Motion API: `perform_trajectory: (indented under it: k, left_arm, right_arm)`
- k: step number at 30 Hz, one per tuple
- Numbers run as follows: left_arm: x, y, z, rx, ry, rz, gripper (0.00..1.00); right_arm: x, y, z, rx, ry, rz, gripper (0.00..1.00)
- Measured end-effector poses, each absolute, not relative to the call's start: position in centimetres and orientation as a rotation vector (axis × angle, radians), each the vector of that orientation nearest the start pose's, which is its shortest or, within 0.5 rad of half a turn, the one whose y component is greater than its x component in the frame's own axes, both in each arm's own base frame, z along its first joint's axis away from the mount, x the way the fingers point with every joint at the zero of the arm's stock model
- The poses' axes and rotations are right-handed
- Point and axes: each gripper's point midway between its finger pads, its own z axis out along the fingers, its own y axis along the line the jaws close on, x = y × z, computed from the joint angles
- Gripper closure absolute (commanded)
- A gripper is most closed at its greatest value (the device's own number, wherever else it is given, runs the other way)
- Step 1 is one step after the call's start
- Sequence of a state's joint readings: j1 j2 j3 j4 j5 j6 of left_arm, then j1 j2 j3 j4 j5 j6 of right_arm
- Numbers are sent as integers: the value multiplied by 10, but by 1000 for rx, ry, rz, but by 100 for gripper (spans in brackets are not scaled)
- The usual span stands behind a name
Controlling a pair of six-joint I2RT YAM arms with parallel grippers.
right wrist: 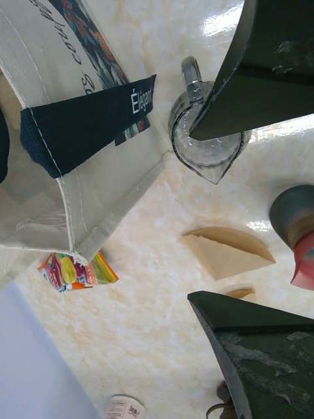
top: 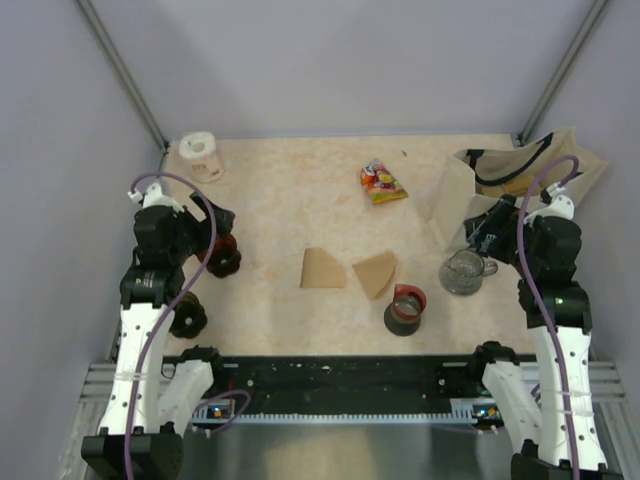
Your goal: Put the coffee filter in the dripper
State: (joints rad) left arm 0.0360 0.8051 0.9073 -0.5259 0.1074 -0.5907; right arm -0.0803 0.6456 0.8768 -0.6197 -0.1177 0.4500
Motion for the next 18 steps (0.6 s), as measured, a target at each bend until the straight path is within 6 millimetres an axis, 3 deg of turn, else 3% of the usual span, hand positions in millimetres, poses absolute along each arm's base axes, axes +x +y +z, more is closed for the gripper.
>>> perform_trajectory:
  k: [6,12,18]
  left_arm:
    - [289,-32,255,-558,1932,-468,1]
    - [285,1,240,-779,1909,-303,1]
    - [274,26,218,-948,1929,-144,1]
  right_arm:
    - [248,23,261,437,1911,387,1]
    - [244,34,264,370,1899,444,1]
    - [245,44,254,299,1922,490,1]
